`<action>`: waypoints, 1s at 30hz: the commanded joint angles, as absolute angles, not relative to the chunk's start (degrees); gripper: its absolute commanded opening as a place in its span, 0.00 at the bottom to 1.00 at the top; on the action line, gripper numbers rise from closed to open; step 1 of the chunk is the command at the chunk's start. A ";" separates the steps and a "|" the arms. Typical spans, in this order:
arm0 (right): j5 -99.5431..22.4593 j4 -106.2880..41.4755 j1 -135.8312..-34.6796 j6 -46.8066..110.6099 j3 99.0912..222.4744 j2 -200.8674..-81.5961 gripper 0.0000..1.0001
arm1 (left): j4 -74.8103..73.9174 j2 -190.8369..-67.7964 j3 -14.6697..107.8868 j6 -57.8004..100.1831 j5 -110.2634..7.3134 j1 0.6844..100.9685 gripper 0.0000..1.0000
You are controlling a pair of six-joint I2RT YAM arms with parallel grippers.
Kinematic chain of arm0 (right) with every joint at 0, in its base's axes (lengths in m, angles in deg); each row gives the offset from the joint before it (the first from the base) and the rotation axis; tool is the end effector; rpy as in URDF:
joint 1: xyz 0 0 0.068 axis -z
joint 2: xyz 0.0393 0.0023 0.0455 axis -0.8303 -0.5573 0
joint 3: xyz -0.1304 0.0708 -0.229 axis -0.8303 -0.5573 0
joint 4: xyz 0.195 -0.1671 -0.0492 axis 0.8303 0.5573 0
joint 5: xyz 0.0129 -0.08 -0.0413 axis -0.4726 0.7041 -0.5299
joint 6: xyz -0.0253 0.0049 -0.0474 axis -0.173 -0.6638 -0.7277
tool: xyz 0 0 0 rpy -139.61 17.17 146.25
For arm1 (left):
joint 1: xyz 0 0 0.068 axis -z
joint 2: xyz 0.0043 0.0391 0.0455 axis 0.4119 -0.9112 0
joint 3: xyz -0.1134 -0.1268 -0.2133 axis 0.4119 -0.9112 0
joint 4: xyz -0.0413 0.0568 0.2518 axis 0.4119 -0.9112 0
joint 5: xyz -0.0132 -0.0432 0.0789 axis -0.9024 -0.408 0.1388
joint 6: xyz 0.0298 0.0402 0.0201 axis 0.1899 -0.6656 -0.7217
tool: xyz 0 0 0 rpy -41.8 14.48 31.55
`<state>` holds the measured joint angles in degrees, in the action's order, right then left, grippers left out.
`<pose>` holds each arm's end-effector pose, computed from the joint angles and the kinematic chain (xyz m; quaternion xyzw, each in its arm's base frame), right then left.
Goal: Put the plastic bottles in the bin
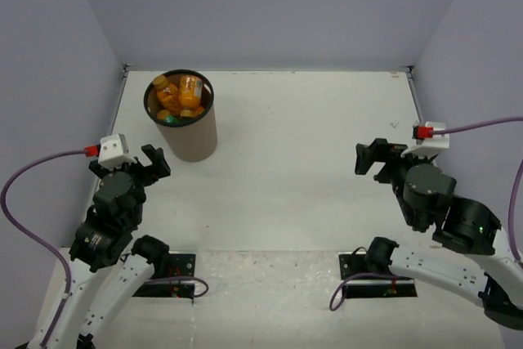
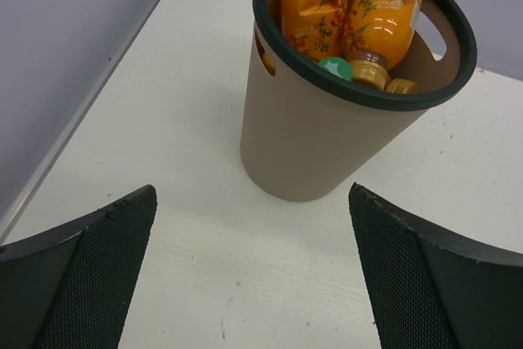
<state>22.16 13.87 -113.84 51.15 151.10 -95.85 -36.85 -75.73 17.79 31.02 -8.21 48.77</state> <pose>0.0660 0.0512 0.4156 0.0611 0.7630 0.0903 0.6371 0.0825 -0.0152 0.3346 -0.1678 0.7499 -0.0154 0.6398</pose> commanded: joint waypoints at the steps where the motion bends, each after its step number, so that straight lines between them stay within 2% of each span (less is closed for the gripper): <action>1: 23.85 13.93 -112.65 51.98 148.79 -92.50 0.99 | -30.06 -75.79 15.75 27.89 -7.00 47.01 1.00; 3: 20.02 13.93 -109.58 52.86 148.26 -91.27 0.99 | -31.11 -78.41 16.18 28.50 -8.31 42.20 1.00; 8: 2.20 13.84 -91.84 49.62 147.29 -94.07 0.99 | -28.30 -82.65 15.84 26.31 -25.53 26.82 1.00; 10: 0.83 13.67 -89.36 50.31 145.36 -92.15 0.99 | -28.30 -82.13 15.93 26.31 -25.99 26.61 1.00; 16: 6.89 13.67 -89.35 50.49 140.61 -84.68 0.99 | -28.13 -79.66 15.57 26.22 -26.34 28.90 1.00; 30: 7.07 13.76 -89.44 51.11 141.14 -86.52 0.99 | -27.60 -79.84 15.04 26.13 -27.22 30.66 1.00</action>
